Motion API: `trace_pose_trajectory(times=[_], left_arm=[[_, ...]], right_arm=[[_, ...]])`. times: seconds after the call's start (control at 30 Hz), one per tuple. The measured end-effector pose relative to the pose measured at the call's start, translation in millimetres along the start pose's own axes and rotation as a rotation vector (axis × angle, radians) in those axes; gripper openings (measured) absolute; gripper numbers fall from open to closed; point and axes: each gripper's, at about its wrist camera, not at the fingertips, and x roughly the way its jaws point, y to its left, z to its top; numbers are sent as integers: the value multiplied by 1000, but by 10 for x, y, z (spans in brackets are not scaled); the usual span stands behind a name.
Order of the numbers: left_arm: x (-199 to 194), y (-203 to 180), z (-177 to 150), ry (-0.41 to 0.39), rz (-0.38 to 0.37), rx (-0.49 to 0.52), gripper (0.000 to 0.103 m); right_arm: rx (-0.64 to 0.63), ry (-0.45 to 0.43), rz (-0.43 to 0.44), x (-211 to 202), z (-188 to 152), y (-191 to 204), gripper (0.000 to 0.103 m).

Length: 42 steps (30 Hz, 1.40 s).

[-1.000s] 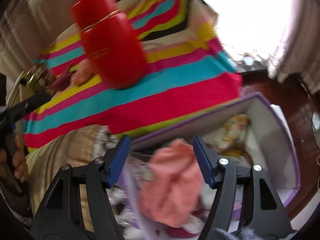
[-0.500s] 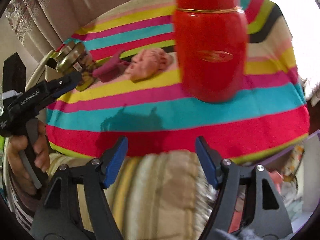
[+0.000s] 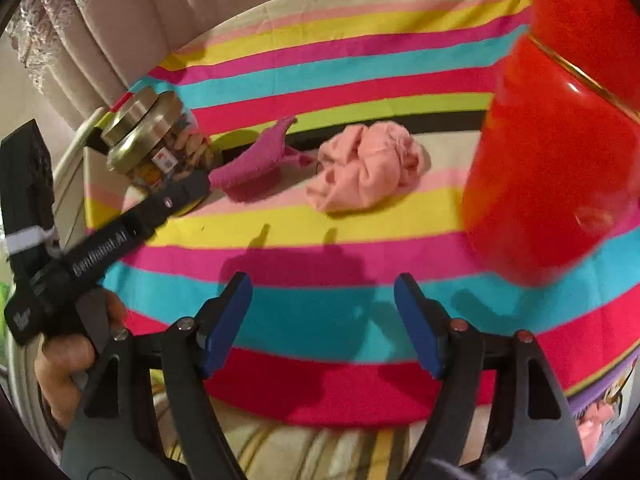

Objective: Organize soft objects
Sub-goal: 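Move both open tools back to the remaining items on the striped sheet, then grasp the pink cloth with the right tool while the left tool grasps the magenta knit glove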

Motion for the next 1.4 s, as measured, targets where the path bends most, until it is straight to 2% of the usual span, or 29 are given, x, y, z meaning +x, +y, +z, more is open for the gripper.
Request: trace_pose_trajectory(times=[0.27, 0.5, 0.63, 0.8, 0.87, 0.93, 0.97, 1.2, 1.4], left_arm=[[393, 101, 47, 46, 65, 43, 60], [605, 116, 124, 57, 108, 104, 61], [716, 133, 185, 48, 128, 131, 68], [899, 147, 209, 69, 164, 161, 68], [964, 171, 203, 84, 148, 155, 62], [1018, 224, 196, 112, 110, 128, 19], [1026, 253, 191, 121, 98, 111, 14], [792, 351, 206, 64, -33, 14, 10], [589, 494, 132, 30, -79, -76, 10]], right_arm=[[-12, -35, -106, 322, 224, 95, 77], [-45, -27, -147, 542, 309, 93, 77], [-51, -18, -160, 663, 346, 54, 77], [-48, -9, -177, 801, 390, -3, 78], [-42, -5, -191, 873, 423, -46, 79], [-34, -1, -189, 947, 470, -66, 79], [-33, -2, -190, 961, 483, -75, 79], [-38, -12, -205, 1117, 615, -81, 82], [-37, 2, -220, 1290, 711, -132, 82]])
